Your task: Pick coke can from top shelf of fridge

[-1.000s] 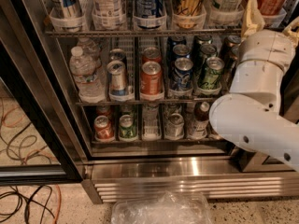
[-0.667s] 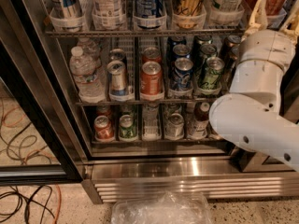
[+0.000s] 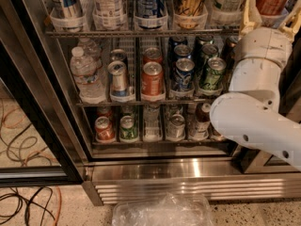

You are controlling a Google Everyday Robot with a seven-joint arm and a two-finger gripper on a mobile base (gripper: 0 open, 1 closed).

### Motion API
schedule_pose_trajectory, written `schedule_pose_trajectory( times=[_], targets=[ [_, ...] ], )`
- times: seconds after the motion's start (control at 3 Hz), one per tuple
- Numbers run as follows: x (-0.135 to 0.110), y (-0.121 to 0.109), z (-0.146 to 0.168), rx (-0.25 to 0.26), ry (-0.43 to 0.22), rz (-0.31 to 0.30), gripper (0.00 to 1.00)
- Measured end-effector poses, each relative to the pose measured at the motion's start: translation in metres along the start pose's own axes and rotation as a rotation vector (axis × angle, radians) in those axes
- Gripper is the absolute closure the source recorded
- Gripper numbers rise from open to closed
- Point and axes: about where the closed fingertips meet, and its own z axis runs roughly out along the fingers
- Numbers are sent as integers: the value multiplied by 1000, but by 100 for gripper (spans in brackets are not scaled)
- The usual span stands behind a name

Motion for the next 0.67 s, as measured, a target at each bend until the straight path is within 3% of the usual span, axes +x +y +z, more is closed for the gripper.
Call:
schedule_pose_trajectory(
  times=[0.67],
  targets=[
    [1,1,17,23,-30,15,37]
  ],
)
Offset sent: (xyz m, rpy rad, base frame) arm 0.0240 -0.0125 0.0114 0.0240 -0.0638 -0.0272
